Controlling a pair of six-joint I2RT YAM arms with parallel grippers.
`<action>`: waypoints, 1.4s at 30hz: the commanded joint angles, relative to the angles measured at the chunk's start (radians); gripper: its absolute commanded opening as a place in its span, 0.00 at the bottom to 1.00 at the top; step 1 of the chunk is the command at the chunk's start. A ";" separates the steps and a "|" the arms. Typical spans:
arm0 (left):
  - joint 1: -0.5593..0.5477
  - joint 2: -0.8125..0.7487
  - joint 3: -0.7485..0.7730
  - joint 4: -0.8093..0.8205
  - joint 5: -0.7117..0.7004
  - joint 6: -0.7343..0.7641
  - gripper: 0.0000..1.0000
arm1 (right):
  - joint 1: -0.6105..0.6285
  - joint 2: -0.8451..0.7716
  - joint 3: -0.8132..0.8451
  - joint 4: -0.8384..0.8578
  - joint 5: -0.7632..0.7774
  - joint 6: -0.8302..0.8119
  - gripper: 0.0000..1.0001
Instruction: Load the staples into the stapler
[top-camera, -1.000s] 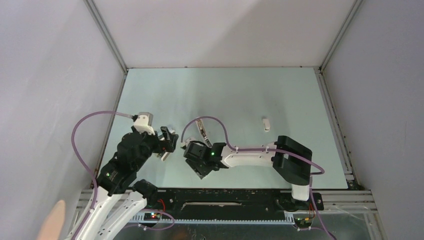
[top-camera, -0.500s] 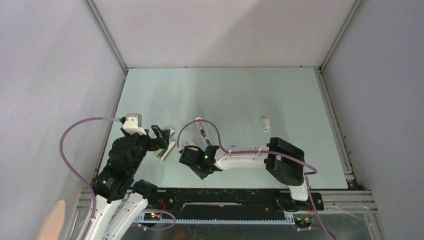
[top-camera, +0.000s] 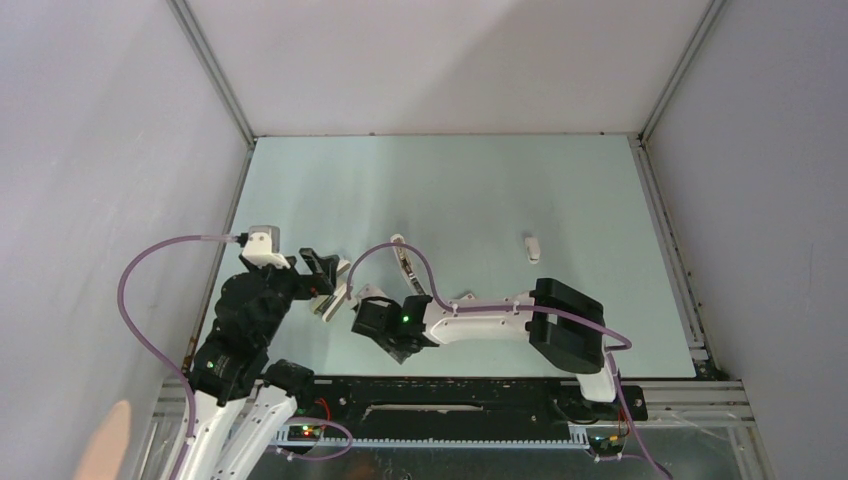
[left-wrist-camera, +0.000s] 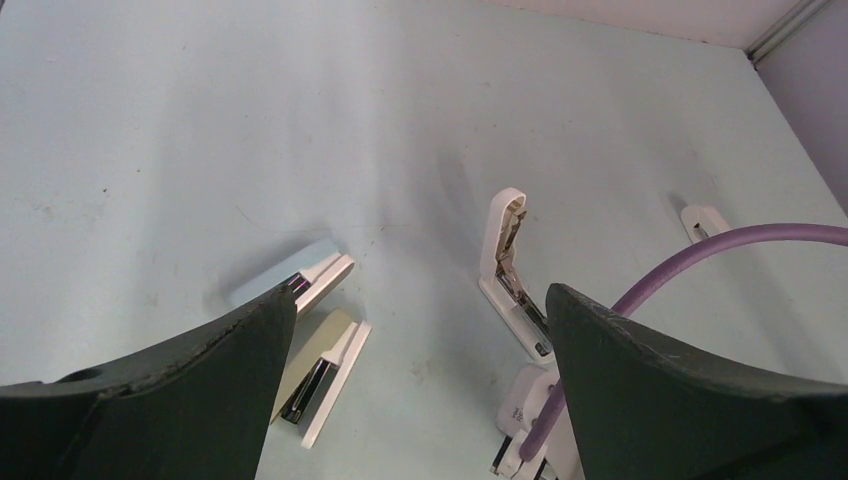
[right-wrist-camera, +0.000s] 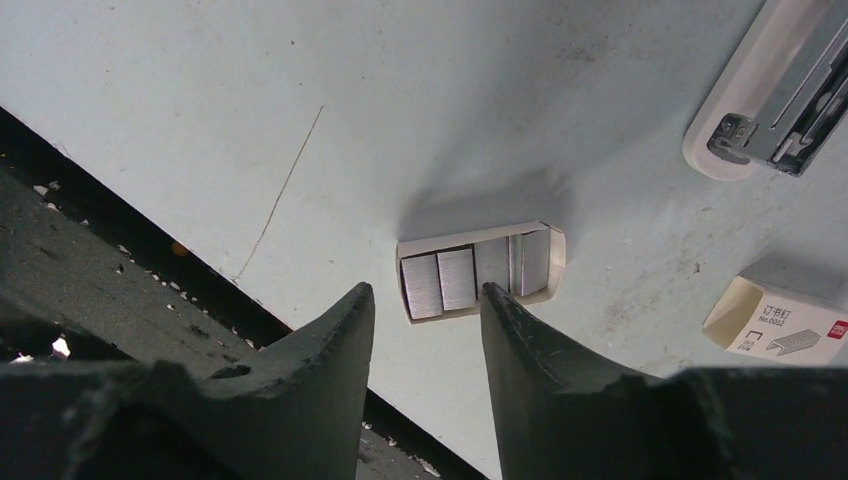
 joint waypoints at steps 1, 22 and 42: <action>0.014 0.004 -0.010 0.037 0.028 0.003 0.98 | 0.001 0.002 0.016 0.034 -0.005 -0.018 0.48; 0.026 0.009 -0.013 0.039 0.043 -0.003 0.98 | -0.015 0.038 -0.019 0.057 0.000 -0.026 0.42; 0.034 0.010 -0.015 0.035 0.034 -0.009 0.98 | 0.071 0.096 0.125 -0.128 0.268 -0.012 0.38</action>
